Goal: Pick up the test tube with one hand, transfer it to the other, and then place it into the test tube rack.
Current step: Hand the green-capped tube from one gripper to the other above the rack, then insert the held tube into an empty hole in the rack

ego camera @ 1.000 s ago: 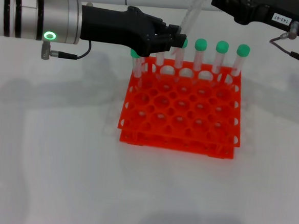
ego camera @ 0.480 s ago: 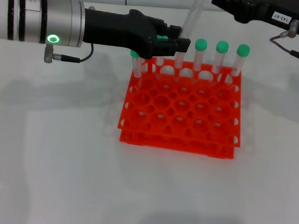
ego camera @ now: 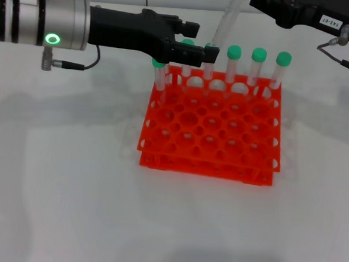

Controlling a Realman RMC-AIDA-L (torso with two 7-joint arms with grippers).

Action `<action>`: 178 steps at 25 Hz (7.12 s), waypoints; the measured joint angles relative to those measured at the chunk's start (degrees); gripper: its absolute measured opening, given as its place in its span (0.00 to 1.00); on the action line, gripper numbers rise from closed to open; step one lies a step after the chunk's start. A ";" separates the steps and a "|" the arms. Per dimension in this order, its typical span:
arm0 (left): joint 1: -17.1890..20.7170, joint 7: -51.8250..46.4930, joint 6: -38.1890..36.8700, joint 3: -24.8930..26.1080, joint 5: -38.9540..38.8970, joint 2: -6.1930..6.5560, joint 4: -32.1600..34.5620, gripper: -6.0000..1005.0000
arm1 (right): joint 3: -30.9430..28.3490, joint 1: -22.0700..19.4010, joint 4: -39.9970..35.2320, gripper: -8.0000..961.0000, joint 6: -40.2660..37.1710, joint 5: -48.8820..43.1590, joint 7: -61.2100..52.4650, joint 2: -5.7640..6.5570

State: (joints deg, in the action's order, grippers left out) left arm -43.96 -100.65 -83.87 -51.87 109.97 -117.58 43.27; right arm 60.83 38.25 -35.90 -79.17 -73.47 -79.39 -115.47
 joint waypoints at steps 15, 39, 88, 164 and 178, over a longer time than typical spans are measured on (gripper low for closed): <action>9.38 -14.28 -9.46 0.03 9.54 0.30 20.80 0.88 | 0.95 -1.46 0.01 0.28 -0.37 0.29 3.76 -0.50; 20.06 -8.26 -16.52 0.70 18.54 3.74 32.87 0.88 | 24.18 -2.54 -0.56 0.30 10.03 19.18 14.71 -0.72; 19.92 -2.01 -17.72 0.27 19.29 2.15 31.48 0.88 | 39.48 -1.49 -2.20 0.32 29.24 30.65 26.23 -0.73; 18.45 -2.01 -17.37 0.27 20.71 1.62 29.94 0.88 | 43.68 -1.38 0.84 0.36 32.45 34.22 24.28 -0.72; 17.95 -2.01 -17.38 0.27 20.75 1.46 29.94 0.88 | 43.64 -1.39 1.18 0.37 33.67 34.22 22.88 -0.72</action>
State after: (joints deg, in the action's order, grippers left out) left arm -26.01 -102.66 -101.25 -51.59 130.72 -116.12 73.21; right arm 104.47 36.85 -34.71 -45.50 -39.25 -56.51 -116.19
